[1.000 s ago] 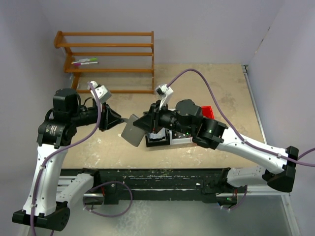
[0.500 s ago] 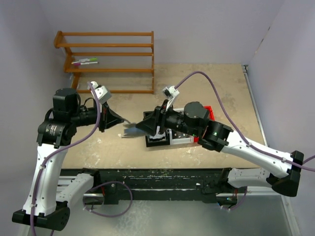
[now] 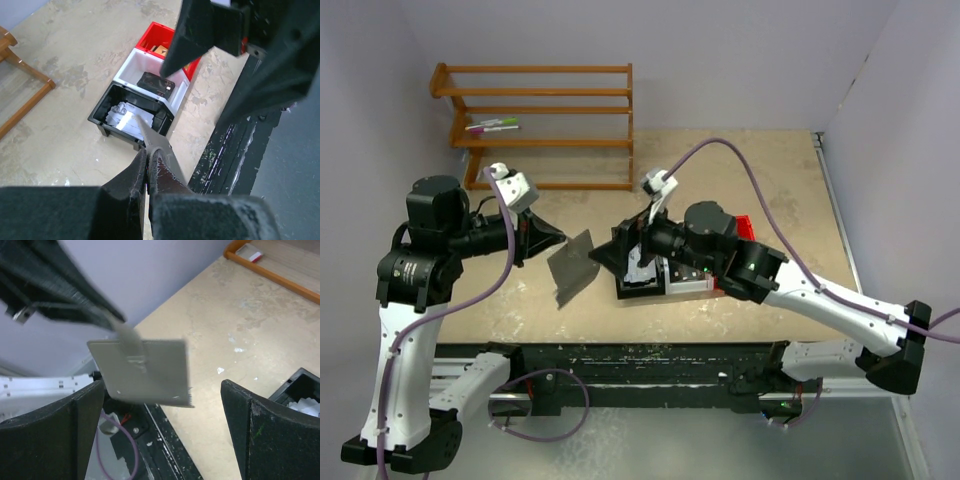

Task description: Take the credit cards out of the card holder

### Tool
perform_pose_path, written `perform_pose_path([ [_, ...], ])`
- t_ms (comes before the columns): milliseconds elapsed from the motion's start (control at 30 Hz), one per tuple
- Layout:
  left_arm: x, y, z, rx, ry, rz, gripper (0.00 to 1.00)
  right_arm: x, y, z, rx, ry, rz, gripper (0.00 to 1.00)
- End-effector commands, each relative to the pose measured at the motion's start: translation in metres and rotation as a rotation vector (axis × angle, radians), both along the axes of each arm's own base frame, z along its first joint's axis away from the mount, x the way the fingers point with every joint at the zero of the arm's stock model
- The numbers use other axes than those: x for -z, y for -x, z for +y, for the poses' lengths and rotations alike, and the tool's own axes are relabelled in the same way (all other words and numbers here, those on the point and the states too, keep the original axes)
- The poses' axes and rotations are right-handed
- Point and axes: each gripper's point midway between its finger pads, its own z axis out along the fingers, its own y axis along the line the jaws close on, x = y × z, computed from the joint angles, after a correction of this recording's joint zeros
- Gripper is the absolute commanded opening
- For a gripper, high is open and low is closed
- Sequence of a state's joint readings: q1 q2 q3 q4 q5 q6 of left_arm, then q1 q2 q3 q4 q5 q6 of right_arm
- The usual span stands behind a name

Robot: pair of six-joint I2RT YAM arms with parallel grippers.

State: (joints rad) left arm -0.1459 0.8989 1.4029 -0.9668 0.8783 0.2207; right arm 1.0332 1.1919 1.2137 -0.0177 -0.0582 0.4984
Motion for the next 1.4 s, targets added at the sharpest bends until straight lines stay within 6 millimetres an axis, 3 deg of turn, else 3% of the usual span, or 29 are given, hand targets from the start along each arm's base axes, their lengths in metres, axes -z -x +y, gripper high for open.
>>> perform_pose_path([
  [0,-0.015,0.001,0.000,-0.007,0.014,-0.052,0.00,-0.037,0.020,0.012,0.047,-0.020,-0.197,1.00],
  [300,-0.022,0.003,-0.003,-0.009,0.055,-0.022,0.00,-0.019,0.051,0.050,-0.019,-0.025,-0.209,1.00],
  [600,-0.035,0.011,-0.005,-0.002,0.088,-0.017,0.00,-0.003,0.043,0.079,0.087,0.103,-0.272,1.00],
  [733,-0.036,0.012,-0.007,0.007,0.099,-0.003,0.00,-0.002,0.047,0.092,0.081,0.085,-0.277,1.00],
  [867,-0.039,0.013,-0.008,0.015,0.112,0.004,0.00,-0.002,0.039,0.097,0.131,0.089,-0.277,0.97],
  [967,-0.042,0.016,-0.009,0.019,0.116,0.000,0.00,-0.001,0.032,0.094,0.182,0.099,-0.275,0.80],
  [1200,-0.050,0.019,-0.008,0.016,0.115,-0.025,0.00,-0.003,0.029,0.076,0.224,0.081,-0.264,0.06],
  [1233,-0.051,0.019,-0.008,0.018,0.117,-0.026,0.00,-0.007,0.030,0.071,0.226,0.070,-0.262,0.00],
  [1300,-0.053,0.018,-0.008,0.023,0.118,-0.027,0.02,-0.009,0.033,0.065,0.216,0.054,-0.242,0.00],
  [1333,-0.052,0.018,-0.009,0.023,0.118,-0.025,0.14,-0.007,0.041,0.065,0.174,0.050,-0.222,0.00],
  [1367,-0.052,0.018,-0.009,0.027,0.117,-0.028,0.32,-0.011,0.044,0.062,0.155,0.031,-0.215,0.00],
])
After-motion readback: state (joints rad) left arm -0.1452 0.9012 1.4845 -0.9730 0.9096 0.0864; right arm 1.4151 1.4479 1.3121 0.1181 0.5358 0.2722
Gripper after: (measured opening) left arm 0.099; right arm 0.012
